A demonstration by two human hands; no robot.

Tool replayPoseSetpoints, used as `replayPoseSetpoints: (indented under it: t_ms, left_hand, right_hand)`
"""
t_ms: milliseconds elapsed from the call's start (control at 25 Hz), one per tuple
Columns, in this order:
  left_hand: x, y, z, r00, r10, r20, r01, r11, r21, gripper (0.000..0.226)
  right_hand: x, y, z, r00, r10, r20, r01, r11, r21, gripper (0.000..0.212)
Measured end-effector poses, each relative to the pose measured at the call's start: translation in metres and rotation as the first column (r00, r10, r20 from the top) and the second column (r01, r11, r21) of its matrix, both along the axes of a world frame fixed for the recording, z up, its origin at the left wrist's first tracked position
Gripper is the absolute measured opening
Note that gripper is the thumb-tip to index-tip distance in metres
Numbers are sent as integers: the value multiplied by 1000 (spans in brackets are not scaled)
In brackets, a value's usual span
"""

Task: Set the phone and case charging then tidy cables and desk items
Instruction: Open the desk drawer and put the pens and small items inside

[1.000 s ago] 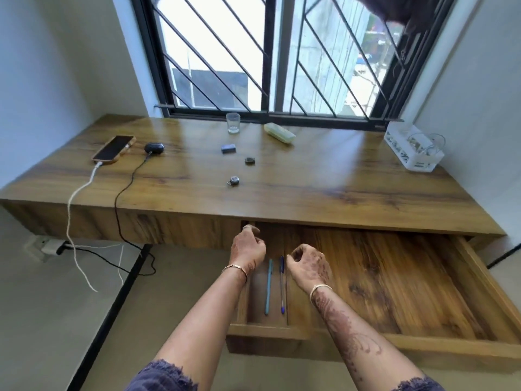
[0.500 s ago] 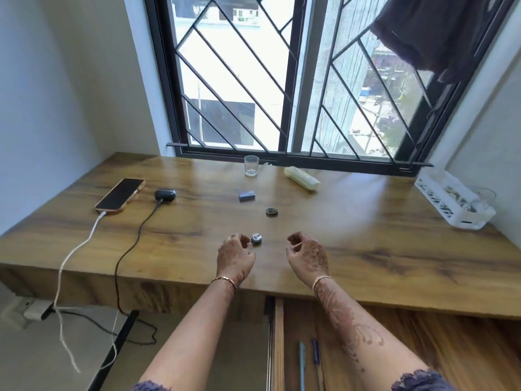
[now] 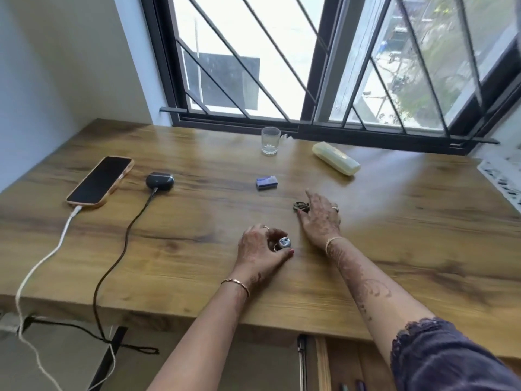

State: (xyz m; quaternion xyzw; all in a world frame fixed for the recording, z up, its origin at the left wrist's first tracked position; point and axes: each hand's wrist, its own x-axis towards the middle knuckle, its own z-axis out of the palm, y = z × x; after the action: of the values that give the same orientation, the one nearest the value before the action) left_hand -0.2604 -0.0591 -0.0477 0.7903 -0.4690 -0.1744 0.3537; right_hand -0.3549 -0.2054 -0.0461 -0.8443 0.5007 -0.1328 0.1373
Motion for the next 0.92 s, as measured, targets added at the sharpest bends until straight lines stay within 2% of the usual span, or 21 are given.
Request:
replayPoseSetpoints:
  t_ms: [160,320,520,720,920]
  left_hand:
    - [1,2,-4,1000,10,5,-10,997,-77,38]
    - [-3,7,-3,990,51,-129,-65,992,-108,41]
    - [-53,30,8,967,64,-247,-95,989,-117,41]
    - [-136,66,18,976,38,-214,-53,997,-63,38]
    - [-212,96,19,999,38,0,-38,999,-35,36]
  right_hand:
    - [5,-8,-4,991,-50,120,46,998,36,34]
    - [-21,10,-2,968,12,249,-27,998,56,31]
    - [-86,60,-4,949,3,315,-25,998,66,30]
    - [-161,118,-4,934,35,356,-47,999,24,32]
    - [-255,167,-9,908,83,411,-83,996,-17,36]
